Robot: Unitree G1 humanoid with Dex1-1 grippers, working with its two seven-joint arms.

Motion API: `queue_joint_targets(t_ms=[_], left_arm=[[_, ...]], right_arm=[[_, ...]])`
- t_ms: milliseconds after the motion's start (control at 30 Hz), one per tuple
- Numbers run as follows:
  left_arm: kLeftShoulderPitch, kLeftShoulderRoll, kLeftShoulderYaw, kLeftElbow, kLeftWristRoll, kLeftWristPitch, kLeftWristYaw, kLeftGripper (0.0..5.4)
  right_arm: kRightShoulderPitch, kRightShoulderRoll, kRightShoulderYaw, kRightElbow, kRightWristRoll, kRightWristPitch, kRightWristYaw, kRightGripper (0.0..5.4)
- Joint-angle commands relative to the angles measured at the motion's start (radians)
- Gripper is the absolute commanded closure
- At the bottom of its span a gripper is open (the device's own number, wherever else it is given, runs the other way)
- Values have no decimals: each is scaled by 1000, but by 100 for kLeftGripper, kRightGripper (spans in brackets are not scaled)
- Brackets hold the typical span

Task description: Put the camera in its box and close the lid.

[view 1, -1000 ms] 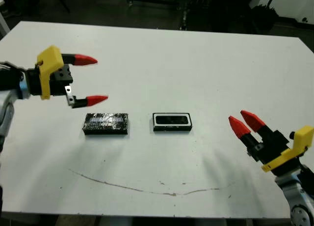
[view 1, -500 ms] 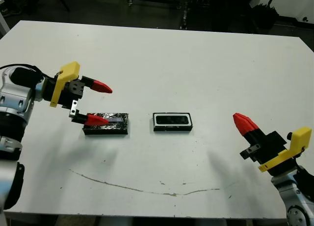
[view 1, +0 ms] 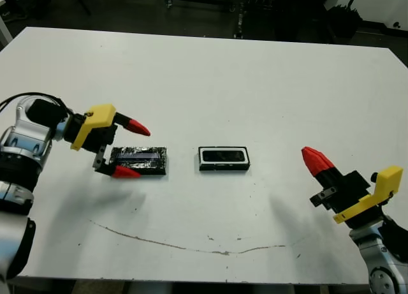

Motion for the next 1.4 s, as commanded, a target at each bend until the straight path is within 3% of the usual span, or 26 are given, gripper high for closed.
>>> queue_joint_targets(t_ms=[33, 367, 833, 1067, 1400], left_arm=[[-21, -11, -26, 37, 28, 18, -4, 0], [-19, -16, -13, 67, 89, 46, 22, 0], [-3, -9, 19, 92, 111, -11, 76, 0], [-32, -27, 32, 154, 93, 82, 12, 0], [-34, -18, 17, 113, 131, 155, 12, 0]], right_arm=[[-2, -10, -1, 8, -2, -18, -2, 539], [8, -17, 9, 7, -6, -27, 10, 539], [12, -22, 17, 8, 3, -25, 24, 539], [11, -26, 20, 14, -3, -30, 26, 539], [10, -29, 22, 12, 1, -27, 25, 539]])
